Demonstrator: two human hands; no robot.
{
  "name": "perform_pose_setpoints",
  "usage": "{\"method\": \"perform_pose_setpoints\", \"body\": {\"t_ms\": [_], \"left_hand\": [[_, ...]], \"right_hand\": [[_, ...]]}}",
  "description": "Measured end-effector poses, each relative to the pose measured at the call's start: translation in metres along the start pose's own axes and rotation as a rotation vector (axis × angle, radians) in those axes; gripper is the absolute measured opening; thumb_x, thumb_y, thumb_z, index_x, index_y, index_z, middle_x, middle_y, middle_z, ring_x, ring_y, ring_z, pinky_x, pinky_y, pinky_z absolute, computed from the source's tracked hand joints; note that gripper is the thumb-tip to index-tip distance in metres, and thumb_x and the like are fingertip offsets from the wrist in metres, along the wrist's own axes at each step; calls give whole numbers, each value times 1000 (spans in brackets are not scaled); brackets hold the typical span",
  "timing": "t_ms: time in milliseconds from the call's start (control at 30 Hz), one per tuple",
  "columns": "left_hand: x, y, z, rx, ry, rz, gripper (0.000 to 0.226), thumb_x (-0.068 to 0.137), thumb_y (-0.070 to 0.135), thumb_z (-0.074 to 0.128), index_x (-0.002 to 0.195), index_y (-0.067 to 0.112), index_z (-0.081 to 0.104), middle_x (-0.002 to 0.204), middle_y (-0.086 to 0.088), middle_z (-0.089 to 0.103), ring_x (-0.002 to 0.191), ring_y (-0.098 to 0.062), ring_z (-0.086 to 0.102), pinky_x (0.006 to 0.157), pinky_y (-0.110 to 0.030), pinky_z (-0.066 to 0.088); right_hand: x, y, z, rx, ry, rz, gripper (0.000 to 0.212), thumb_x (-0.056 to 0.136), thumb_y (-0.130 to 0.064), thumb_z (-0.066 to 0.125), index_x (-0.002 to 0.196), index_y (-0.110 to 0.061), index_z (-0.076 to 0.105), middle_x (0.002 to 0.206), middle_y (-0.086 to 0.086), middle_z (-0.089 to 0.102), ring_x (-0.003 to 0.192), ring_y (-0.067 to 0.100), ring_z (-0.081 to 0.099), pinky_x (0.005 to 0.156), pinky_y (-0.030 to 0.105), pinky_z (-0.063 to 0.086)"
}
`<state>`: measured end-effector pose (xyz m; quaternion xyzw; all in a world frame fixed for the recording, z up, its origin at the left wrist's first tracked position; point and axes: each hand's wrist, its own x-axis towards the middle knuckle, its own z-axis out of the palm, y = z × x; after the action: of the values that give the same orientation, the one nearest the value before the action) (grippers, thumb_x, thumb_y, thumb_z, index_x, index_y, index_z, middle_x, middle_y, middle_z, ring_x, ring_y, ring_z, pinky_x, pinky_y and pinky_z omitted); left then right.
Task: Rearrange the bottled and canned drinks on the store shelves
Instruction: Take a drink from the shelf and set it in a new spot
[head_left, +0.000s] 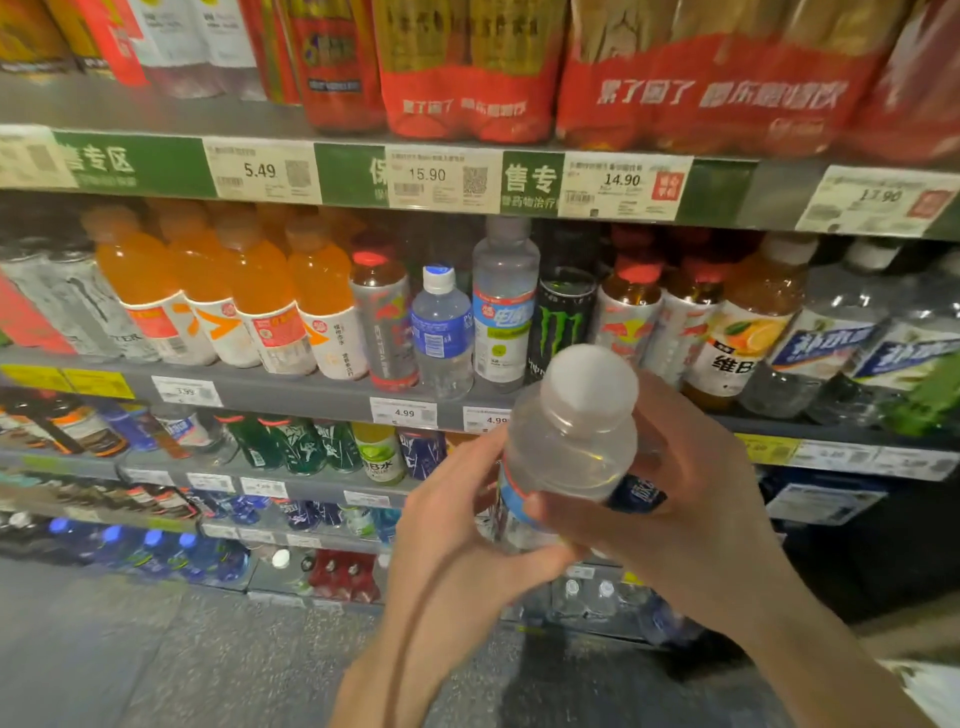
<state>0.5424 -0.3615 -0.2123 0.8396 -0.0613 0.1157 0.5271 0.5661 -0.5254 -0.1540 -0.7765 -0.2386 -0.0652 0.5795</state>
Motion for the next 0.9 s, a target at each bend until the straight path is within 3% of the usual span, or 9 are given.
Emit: {"method": "perform_pose_setpoints", "body": {"t_ms": [200,433,567,667,767,833,900], "left_hand": [[8,-6,14,6,-175,-13,84,64,48,90,138,40,52,130,21,63,122,-5,58,102,-40,49],[8,-32,19,0,-222,-51,80,77,66,66,148,48,33,138,29,54,129,1,52,107,-39,46],[6,-49,15,82,-181,-85,74,73,91,42,139,58,39,131,37,53,122,10,52,100,-37,51],[10,-54,13,108,-151,-51,55,83,81,46,130,54,52,123,35,58,115,9,57,92,-28,53],[13,-53,12,92,-145,-58,40,85,71,49,122,58,55,120,36,58,112,10,58,96,-25,52],[14,-53,9,75,-139,-69,37,83,70,51,119,65,53,122,39,57,112,12,57,95,-23,53],[14,-55,5,57,-144,-66,41,86,72,50,124,59,55,121,36,59,112,9,59,94,-25,53]], "right_hand": [[-2,22,-11,22,74,-20,60,61,-43,84,116,-55,60,109,-22,70,102,4,69,72,12,55],[3,42,-12,15,122,-31,62,60,-50,83,116,-57,60,112,-20,71,104,10,70,76,17,57],[11,49,-10,-3,135,-70,61,62,-51,83,117,-57,59,113,-18,70,102,13,70,72,17,58],[16,54,-5,-27,145,-91,61,62,-52,82,117,-59,56,113,-24,68,103,9,69,72,13,56],[20,58,1,-27,157,-97,59,62,-51,81,116,-55,58,110,-24,69,102,7,69,73,11,55],[23,59,4,-20,161,-88,61,62,-51,82,118,-47,60,110,-20,70,100,9,70,73,15,57],[26,59,8,-15,159,-84,60,62,-51,82,118,-43,62,109,-18,71,98,10,71,72,17,58]]}}
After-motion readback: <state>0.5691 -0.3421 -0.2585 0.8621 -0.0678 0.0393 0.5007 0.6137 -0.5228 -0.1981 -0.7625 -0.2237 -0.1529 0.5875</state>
